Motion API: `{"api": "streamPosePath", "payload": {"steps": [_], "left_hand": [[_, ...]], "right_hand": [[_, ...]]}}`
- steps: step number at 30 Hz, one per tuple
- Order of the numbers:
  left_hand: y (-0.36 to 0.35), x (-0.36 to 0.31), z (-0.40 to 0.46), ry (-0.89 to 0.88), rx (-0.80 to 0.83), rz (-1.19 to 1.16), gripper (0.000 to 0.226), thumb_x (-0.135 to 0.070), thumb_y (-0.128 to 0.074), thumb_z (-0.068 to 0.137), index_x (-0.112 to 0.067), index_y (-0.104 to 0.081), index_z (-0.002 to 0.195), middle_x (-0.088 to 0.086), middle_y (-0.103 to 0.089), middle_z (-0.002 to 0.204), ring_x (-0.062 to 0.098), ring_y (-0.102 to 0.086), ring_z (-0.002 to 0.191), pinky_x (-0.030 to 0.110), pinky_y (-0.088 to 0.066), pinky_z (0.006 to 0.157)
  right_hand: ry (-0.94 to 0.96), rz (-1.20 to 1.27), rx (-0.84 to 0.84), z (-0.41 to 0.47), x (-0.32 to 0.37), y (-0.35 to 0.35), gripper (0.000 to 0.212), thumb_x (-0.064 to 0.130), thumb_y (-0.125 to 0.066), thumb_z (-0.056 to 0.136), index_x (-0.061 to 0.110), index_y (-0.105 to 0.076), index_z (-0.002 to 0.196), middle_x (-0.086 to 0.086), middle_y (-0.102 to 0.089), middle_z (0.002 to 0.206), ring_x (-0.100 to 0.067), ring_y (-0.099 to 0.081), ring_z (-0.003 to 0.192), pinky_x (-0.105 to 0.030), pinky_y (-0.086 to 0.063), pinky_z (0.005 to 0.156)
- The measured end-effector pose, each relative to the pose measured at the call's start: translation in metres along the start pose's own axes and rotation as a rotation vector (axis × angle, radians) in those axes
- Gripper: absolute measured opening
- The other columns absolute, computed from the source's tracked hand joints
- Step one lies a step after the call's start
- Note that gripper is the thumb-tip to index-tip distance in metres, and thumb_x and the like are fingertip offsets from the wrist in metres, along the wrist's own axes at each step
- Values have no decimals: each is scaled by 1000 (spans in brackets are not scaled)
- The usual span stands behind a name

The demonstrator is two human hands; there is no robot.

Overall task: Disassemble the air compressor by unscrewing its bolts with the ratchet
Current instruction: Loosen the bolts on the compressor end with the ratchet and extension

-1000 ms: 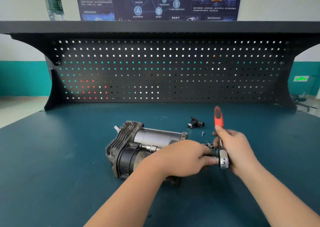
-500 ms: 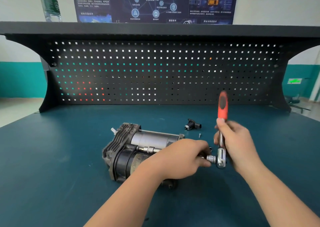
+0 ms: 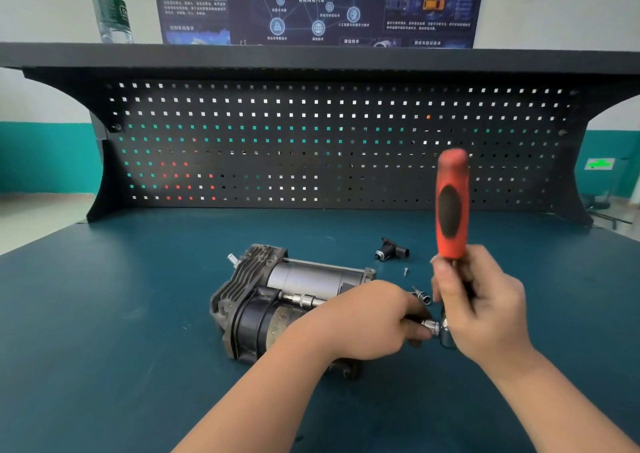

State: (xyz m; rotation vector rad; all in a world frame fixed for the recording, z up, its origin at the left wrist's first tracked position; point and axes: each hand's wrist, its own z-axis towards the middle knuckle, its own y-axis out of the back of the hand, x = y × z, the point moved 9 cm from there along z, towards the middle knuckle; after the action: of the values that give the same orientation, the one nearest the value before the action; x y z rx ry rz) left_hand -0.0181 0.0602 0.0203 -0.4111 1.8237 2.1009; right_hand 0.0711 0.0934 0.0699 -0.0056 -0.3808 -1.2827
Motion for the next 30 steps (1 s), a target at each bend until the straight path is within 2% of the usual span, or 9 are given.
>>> {"api": "streamPosePath", "payload": {"steps": [3, 6, 8, 10, 14, 18, 21, 27, 30], "left_hand": [[3, 2, 0, -1, -45, 13, 20, -27, -57, 91, -16, -68, 103, -2, -70, 97, 13, -59, 92, 29, -46, 81], [8, 3, 0, -4, -97, -26, 23, -28, -60, 89, -21, -67, 111, -2, -70, 104, 13, -59, 97, 27, -45, 83], [7, 4, 0, 4, -89, -38, 26, -28, -59, 90, -24, -65, 114, -4, -69, 108, 12, -58, 100, 26, -44, 85], [3, 5, 0, 22, -40, -13, 28, -32, -57, 91, -25, -62, 117, -5, -67, 113, 12, -57, 105, 28, -44, 88], [-6, 4, 0, 52, 75, 79, 28, -38, -47, 94, -24, -61, 113, -3, -67, 109, 17, -57, 104, 38, -45, 92], [-4, 1, -1, 43, 60, 46, 21, -30, -50, 94, -17, -65, 102, -3, -70, 95, 16, -60, 93, 38, -48, 86], [-1, -1, -1, 24, 25, 44, 20, -28, -52, 94, -15, -65, 99, -3, -70, 92, 16, -60, 90, 33, -47, 82], [4, 2, 0, 5, -48, 37, 21, -30, -55, 92, -14, -65, 101, 2, -67, 87, 18, -57, 84, 32, -47, 76], [3, 3, 0, 18, -32, 23, 23, -33, -54, 92, -20, -64, 108, 0, -68, 94, 16, -57, 88, 31, -46, 78]], "right_hand": [[-557, 66, -29, -3, -54, -2, 28, 37, -50, 94, 16, -56, 77, 1, -56, 49, -6, -47, 42, -15, -38, 45], [-1178, 272, -6, -47, -109, -20, 28, 24, -56, 94, 3, -62, 78, -2, -56, 48, -12, -51, 44, -25, -39, 47], [-1364, 447, -55, -67, -114, -30, 26, 21, -58, 93, 0, -61, 79, -6, -55, 54, -18, -52, 50, -27, -40, 49], [-1217, 330, -55, -58, -112, -23, 27, 24, -56, 94, 2, -62, 80, -3, -55, 49, -15, -50, 49, -27, -39, 51], [-554, 136, -133, -7, -54, 1, 26, 31, -54, 95, 15, -59, 75, 1, -56, 50, -4, -47, 44, -15, -39, 48], [-81, 98, 6, 1, -1, 0, 14, 40, -49, 94, 31, -50, 82, 4, -55, 62, -10, -53, 51, -16, -42, 51], [-248, 170, 25, 7, -16, -2, 19, 35, -53, 93, 26, -49, 76, 2, -56, 56, -8, -50, 46, -15, -40, 49], [-1284, 463, -13, -50, -105, -22, 24, 22, -58, 93, 5, -59, 76, -2, -56, 45, -7, -36, 30, -15, -25, 36], [-1349, 523, -75, -62, -112, -27, 24, 20, -60, 92, 3, -60, 74, -3, -57, 47, -16, -47, 47, -27, -35, 51]]}}
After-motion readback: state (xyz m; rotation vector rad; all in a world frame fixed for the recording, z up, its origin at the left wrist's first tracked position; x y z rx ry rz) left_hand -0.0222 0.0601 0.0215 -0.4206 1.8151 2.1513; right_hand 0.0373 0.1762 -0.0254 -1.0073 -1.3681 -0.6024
